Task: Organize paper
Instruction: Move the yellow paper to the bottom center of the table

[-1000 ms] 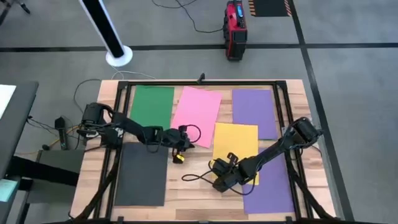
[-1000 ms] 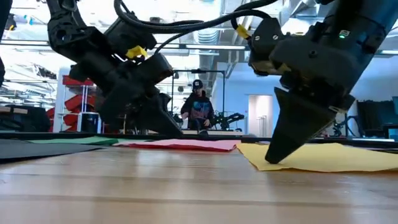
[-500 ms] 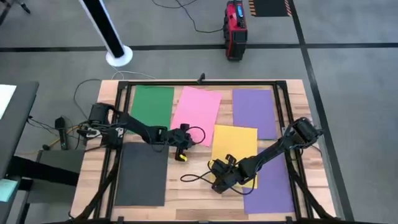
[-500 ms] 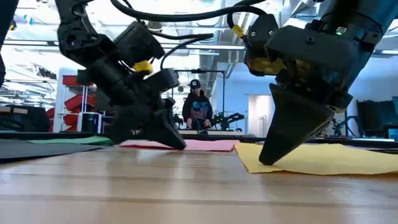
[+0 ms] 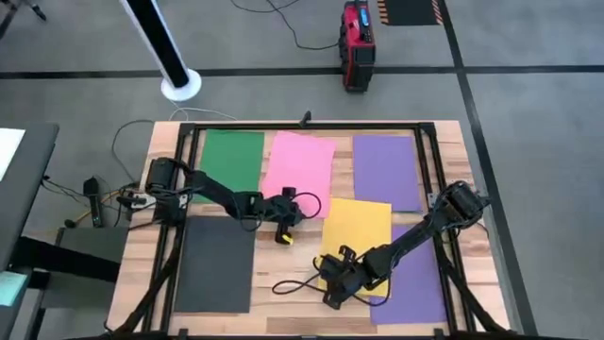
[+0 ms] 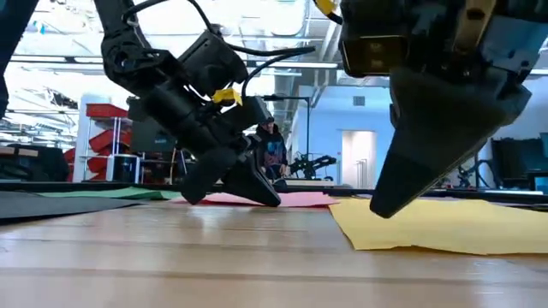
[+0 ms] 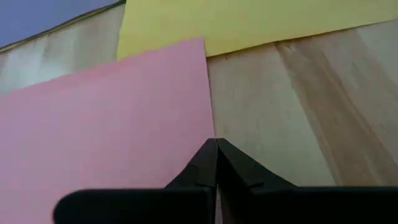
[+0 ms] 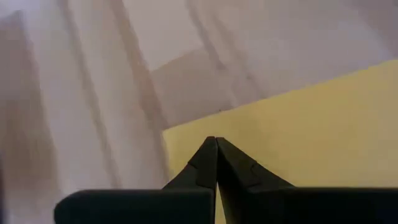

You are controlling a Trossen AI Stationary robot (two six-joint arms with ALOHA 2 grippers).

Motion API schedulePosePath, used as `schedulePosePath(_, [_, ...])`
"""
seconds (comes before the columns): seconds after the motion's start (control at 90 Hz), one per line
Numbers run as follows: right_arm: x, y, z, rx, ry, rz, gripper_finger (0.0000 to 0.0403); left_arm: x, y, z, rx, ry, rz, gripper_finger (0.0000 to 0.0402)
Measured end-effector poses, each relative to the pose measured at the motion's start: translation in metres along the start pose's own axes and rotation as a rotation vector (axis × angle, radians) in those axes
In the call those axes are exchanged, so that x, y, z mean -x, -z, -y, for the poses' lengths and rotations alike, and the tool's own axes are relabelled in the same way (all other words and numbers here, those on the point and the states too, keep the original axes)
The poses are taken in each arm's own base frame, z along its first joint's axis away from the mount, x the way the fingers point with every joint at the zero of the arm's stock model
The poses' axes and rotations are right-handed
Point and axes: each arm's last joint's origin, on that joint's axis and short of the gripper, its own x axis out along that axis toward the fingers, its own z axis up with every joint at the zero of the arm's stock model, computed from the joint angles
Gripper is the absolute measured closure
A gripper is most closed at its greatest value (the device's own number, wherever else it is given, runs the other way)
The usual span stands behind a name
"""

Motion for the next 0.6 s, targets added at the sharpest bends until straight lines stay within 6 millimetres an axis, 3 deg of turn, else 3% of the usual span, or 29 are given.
schedulePosePath(0.244, [0.0, 0.004, 0.019, -0.035, 0.21, -0.005, 0.0403, 0.004, -0.003, 0.001, 0.023, 0.0, 0.005, 0.0402])
schedulePosePath(0.6, [-0.007, 0.003, 0.012, -0.108, 0.007, -0.011, 0.0403, 0.041, -0.029, 0.023, 0.062, 0.141, 0.063, 0.0402])
